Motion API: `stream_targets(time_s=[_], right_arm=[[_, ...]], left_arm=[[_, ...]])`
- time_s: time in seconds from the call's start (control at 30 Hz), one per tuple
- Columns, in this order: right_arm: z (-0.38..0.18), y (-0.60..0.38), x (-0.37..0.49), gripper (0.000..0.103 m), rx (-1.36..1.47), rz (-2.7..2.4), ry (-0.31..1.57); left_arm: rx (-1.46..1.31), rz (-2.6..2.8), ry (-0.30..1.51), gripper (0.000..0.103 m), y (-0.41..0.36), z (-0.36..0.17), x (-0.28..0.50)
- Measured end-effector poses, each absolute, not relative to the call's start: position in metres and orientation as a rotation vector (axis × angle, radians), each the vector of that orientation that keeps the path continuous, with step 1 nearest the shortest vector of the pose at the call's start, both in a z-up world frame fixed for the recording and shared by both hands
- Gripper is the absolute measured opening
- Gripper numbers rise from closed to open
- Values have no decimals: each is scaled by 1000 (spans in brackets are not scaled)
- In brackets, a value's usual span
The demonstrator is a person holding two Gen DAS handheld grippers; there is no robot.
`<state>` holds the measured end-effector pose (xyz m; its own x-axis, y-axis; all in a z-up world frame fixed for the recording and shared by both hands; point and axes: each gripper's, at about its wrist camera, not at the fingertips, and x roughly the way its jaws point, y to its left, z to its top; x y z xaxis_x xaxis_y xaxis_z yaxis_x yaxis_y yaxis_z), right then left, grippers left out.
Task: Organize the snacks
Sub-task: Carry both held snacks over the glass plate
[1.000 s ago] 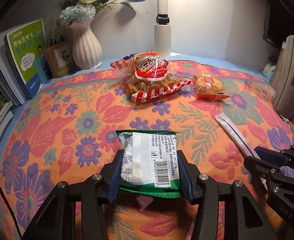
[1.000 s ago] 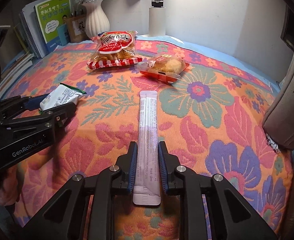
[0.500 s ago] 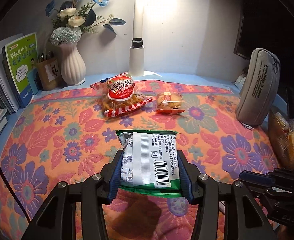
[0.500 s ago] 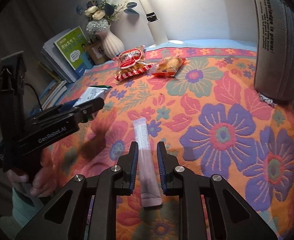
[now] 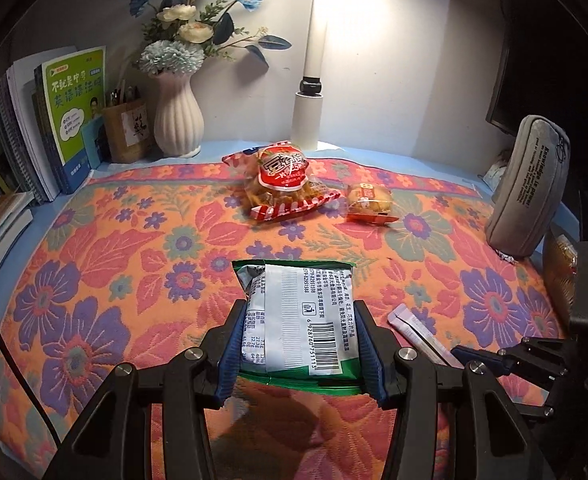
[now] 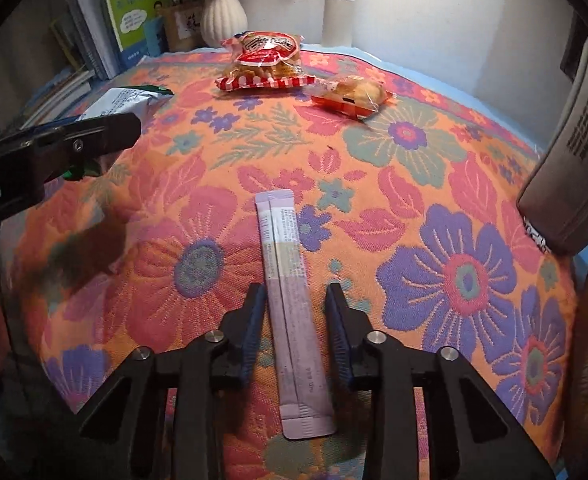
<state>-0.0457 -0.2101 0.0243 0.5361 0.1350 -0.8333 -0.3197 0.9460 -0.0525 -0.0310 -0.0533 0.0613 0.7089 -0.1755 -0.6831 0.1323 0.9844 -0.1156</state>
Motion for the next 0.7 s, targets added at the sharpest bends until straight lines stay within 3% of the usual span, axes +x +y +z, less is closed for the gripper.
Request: stream_targets(time_s=[0.37,0.7], right_arm=[[91,-261,-66,19,44,334,846],[151,-370,-105,19,116,124,657]], left_arm=[[-94,-221,755,49,-53,69,-31],[25,-407,678,49,-162,120,-31]])
